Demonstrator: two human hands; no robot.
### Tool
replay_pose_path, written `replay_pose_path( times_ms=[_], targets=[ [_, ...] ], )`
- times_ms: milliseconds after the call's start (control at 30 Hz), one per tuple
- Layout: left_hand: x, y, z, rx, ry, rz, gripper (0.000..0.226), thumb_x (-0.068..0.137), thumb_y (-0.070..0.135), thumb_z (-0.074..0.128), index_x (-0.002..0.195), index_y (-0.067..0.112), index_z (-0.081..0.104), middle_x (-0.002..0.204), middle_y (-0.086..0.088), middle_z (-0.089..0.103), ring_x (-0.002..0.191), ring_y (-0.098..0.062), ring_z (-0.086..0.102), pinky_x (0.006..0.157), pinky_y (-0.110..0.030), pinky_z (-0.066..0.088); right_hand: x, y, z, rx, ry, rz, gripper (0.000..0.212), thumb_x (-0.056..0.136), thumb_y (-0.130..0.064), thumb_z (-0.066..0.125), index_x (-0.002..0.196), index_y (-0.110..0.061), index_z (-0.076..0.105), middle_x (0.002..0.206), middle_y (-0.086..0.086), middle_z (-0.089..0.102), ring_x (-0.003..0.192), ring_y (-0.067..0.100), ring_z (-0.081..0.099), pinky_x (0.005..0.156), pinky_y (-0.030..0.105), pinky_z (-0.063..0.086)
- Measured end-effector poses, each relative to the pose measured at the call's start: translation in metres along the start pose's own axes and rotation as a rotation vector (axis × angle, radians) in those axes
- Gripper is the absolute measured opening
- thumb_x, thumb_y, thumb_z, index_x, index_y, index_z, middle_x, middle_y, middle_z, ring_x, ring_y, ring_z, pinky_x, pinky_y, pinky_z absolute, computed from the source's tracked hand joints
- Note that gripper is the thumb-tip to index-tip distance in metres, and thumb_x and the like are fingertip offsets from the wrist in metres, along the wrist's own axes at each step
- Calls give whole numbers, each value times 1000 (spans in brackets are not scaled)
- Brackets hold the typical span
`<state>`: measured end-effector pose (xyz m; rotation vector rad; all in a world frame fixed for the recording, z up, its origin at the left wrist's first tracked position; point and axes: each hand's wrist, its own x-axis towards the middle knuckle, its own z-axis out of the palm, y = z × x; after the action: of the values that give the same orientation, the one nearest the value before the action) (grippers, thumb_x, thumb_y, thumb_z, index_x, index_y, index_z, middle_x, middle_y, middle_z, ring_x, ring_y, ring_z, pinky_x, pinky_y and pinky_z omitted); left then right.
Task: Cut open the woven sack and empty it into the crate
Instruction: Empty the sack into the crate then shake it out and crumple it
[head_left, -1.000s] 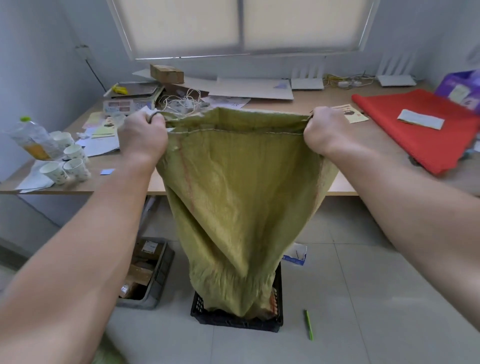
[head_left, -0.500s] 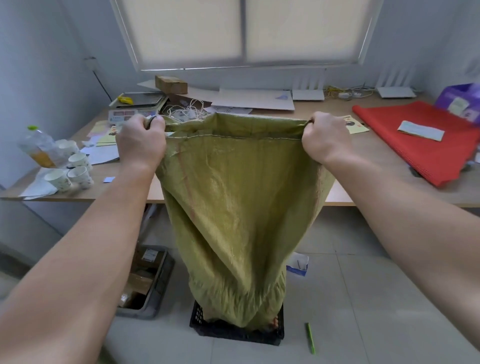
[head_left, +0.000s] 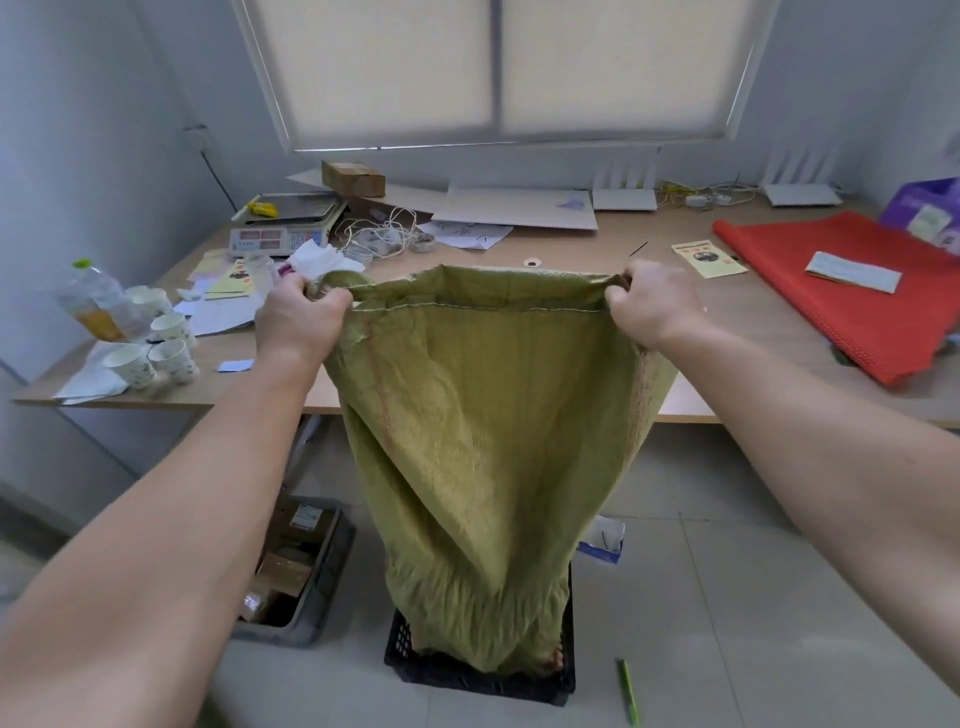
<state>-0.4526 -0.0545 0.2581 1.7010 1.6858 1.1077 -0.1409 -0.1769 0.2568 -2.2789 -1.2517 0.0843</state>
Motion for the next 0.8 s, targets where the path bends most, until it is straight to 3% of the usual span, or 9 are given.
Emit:
replay_pose_path(
  times_ms=[100,233,367,467,567,667,800],
  targets=[
    [2,-13,-4,-186,-97,-78,34,70,30,61,102,19,55,94,-3,60,95,-27,60,84,-47,52,2,6,-1,46,-18,21,32,88,-27,58,116,-10,58,102,10,57,89,28,51,75,32,40],
    [8,-24,-11,-327,-118,-74,47,67,20,55,113,17,51,94,0,55,91,-20,54,76,-39,48,6,13,-4,88,-55,72,46,79,-26,65,122,-9,59,112,11,58,99,31,60,81,37,52],
    [13,-36,-16,-378,-34,-47,30,77,21,66,105,19,56,97,-3,61,93,-24,58,81,-43,52,7,31,-3,60,-51,97,28,80,-31,67,101,-13,69,109,18,61,91,35,63,83,45,56],
    [18,-44,-17,-422,-42,-17,14,86,29,70,95,26,59,96,-4,62,92,-27,61,87,-50,54,6,41,-4,18,-38,82,17,86,-36,68,82,-20,64,106,19,60,89,37,62,78,39,50],
    [20,-44,-16,-443,-40,-7,9,89,37,67,88,30,61,90,-2,62,89,-25,59,89,-51,52,7,47,-5,20,-9,76,18,91,-37,64,88,-20,66,113,17,53,100,37,57,88,41,47],
    [19,-37,-15,-422,-32,-12,18,90,46,62,96,29,64,100,1,64,100,-22,58,94,-44,51,8,48,-6,43,42,86,23,98,-28,55,107,-13,69,123,18,48,114,38,49,100,40,39],
    [17,-23,-19,-612,-93,-63,15,94,33,57,101,22,65,112,-3,66,112,-25,59,95,-41,50,5,35,-16,155,92,34,22,93,-16,48,103,-12,66,115,16,49,106,33,49,93,35,39]
  ],
)
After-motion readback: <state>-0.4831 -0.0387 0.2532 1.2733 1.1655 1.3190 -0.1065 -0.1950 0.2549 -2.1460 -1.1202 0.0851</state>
